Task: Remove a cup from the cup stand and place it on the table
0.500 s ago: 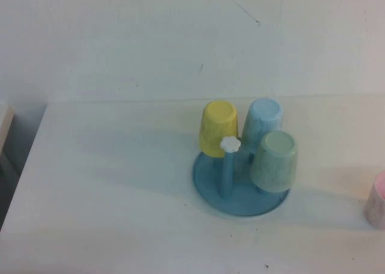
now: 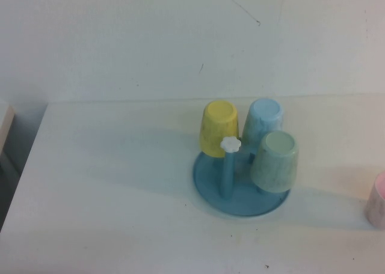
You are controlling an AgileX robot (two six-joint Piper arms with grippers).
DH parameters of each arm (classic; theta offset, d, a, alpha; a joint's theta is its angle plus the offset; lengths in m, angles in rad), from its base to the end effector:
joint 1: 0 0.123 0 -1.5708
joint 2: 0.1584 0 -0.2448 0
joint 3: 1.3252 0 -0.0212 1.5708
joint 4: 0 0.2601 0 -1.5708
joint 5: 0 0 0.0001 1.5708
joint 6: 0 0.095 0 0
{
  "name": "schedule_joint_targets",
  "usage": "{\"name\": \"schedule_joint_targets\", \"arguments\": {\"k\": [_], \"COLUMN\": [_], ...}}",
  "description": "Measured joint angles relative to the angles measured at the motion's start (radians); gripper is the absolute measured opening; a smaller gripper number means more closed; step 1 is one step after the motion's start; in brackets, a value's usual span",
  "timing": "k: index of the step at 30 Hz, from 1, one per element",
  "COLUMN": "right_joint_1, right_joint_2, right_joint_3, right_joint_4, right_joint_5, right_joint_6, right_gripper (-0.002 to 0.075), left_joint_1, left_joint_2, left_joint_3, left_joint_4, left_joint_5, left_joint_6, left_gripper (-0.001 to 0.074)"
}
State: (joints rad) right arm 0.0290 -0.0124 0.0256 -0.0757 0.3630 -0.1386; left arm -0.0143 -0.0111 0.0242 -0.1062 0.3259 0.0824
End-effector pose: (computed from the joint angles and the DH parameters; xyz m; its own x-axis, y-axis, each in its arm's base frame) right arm 0.1067 0.0005 0.1719 -0.2771 -0.2159 -0.9363 -0.0622 0.9764 -0.2068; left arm 0.1076 -0.0048 0.1757 -0.2483 -0.0147 -0.9686 0.0426 0.9987 -0.0261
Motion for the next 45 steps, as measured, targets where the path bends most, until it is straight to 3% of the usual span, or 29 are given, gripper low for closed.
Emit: {"name": "schedule_joint_targets", "arguments": {"k": [39,45], "right_joint_1": [0.0,0.0], "right_joint_2": [0.0,0.0], "right_joint_3": [0.0,-0.049], "right_joint_4": [-0.114,-0.078], "right_joint_5": [0.003,-0.105], "right_joint_6": [-0.027,-0.018], "right_gripper": [-0.0002,-0.0002], "left_joint_1": [0.0,0.0], "left_joint_2": [0.0,0.0], "left_joint_3": [0.0,0.0], "left_joint_4": [0.0,0.0], "left_joint_5": [0.0,0.0], "left_joint_6": [0.0,0.0], "left_gripper": [-0.0003,-0.0003]}}
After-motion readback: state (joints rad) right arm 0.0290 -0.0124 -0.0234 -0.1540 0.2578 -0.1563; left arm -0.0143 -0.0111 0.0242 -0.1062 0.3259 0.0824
